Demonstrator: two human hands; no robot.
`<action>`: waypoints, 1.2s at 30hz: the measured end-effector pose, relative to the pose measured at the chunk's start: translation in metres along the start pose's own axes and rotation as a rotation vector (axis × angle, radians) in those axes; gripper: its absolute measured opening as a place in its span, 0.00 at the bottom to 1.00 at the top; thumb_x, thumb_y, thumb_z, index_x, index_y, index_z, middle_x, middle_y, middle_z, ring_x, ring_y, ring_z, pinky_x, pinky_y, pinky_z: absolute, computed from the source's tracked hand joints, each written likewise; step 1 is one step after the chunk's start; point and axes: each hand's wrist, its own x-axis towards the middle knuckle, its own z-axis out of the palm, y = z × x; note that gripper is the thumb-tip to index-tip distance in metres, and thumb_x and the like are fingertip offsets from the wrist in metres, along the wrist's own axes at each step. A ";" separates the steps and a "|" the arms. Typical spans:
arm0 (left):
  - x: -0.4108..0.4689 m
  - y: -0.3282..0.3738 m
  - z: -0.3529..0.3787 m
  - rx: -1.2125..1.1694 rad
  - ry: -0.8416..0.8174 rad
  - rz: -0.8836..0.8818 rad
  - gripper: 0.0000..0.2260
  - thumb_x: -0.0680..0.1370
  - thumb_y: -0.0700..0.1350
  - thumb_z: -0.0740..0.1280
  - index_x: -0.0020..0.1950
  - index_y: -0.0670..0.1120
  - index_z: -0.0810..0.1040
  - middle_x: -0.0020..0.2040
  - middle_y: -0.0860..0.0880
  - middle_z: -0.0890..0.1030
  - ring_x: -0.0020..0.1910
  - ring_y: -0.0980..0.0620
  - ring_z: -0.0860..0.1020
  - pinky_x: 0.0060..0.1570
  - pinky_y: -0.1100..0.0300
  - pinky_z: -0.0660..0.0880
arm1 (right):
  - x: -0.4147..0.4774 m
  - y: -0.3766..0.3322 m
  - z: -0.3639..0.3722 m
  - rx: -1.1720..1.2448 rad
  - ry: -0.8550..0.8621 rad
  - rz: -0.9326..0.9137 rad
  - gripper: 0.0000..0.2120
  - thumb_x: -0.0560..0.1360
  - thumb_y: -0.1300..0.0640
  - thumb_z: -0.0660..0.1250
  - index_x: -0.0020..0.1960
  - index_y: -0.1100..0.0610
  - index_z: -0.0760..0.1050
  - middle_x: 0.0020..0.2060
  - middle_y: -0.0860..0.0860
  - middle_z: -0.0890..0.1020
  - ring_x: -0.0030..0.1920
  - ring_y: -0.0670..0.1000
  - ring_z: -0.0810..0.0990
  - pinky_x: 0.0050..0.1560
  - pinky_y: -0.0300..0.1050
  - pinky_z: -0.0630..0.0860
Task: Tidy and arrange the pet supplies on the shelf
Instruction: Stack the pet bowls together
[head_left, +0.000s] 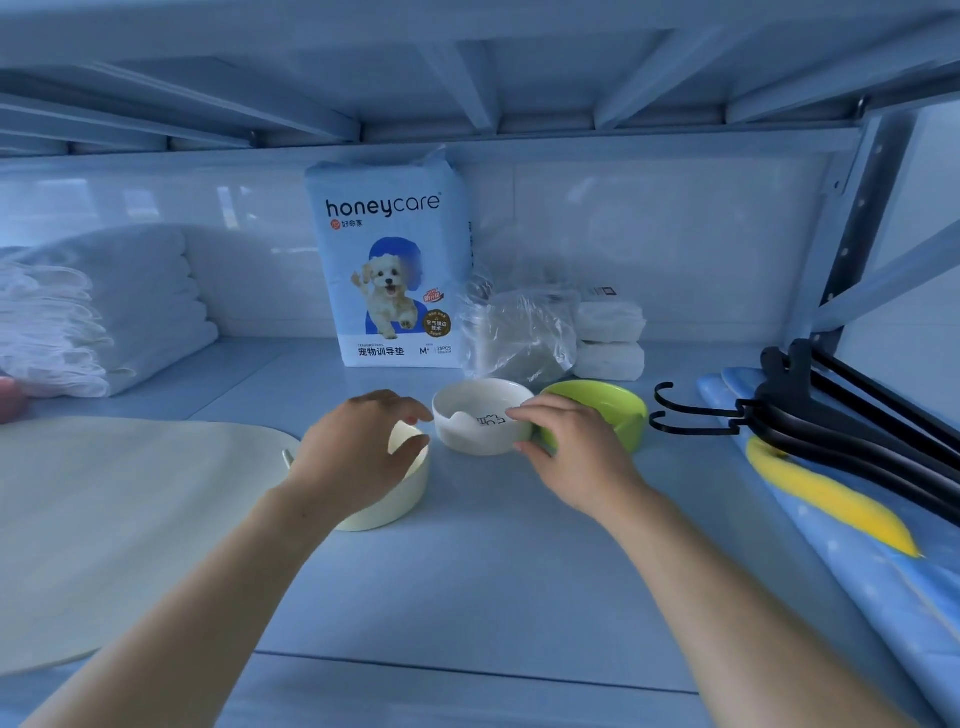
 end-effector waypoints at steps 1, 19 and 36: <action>-0.003 -0.004 -0.001 0.022 -0.032 0.004 0.09 0.76 0.52 0.63 0.55 0.61 0.76 0.51 0.62 0.77 0.52 0.56 0.76 0.47 0.55 0.76 | 0.000 -0.002 0.000 -0.009 -0.009 -0.005 0.15 0.73 0.60 0.69 0.60 0.54 0.78 0.56 0.47 0.79 0.56 0.49 0.77 0.56 0.38 0.71; -0.022 -0.105 -0.035 -0.156 -0.271 0.332 0.11 0.80 0.46 0.60 0.56 0.56 0.79 0.53 0.60 0.77 0.50 0.63 0.73 0.48 0.73 0.67 | 0.005 -0.113 0.048 0.091 -0.184 -0.126 0.13 0.73 0.47 0.68 0.55 0.52 0.80 0.51 0.43 0.81 0.53 0.41 0.75 0.55 0.33 0.69; -0.004 -0.115 -0.042 -0.269 -0.387 0.445 0.13 0.67 0.51 0.76 0.49 0.61 0.80 0.44 0.66 0.78 0.45 0.64 0.75 0.48 0.62 0.73 | -0.002 -0.126 0.063 0.121 -0.172 0.013 0.04 0.71 0.55 0.70 0.45 0.51 0.78 0.38 0.44 0.79 0.39 0.42 0.73 0.41 0.42 0.74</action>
